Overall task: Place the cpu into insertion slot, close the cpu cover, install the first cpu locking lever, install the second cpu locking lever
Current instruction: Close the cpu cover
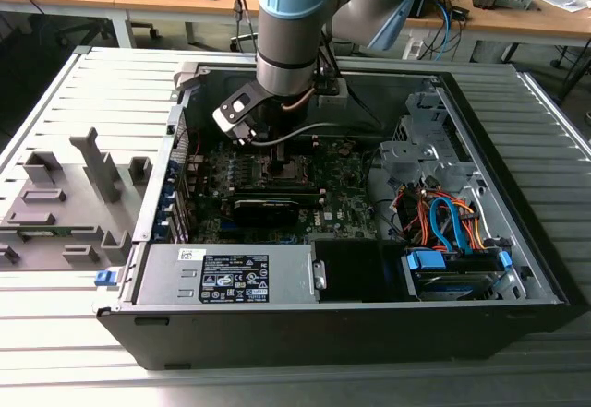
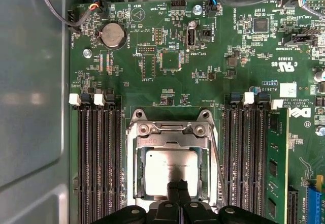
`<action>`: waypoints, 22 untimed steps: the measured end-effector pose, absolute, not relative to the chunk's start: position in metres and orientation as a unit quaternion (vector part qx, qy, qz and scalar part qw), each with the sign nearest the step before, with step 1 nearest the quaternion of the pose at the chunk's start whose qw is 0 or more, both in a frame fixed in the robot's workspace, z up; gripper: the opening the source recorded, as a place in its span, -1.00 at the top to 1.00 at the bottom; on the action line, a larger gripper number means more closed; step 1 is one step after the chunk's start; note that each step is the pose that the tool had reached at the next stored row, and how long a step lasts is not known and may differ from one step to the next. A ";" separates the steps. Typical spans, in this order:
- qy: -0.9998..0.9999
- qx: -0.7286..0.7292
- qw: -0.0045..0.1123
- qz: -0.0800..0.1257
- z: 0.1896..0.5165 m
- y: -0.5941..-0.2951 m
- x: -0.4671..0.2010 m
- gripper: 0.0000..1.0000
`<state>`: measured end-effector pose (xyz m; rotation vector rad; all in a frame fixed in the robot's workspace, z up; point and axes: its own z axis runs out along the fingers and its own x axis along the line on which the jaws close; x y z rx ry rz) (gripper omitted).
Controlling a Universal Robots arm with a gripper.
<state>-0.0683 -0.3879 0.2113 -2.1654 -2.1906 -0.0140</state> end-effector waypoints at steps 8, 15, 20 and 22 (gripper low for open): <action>-0.711 -0.703 0.031 -0.005 0.208 -0.388 -0.069 0.79; -0.711 -0.703 0.031 -0.004 0.207 -0.388 -0.069 0.79; -0.711 -0.703 0.031 -0.004 0.207 -0.388 -0.069 0.79; -0.711 -0.703 0.031 -0.005 0.208 -0.388 -0.069 0.79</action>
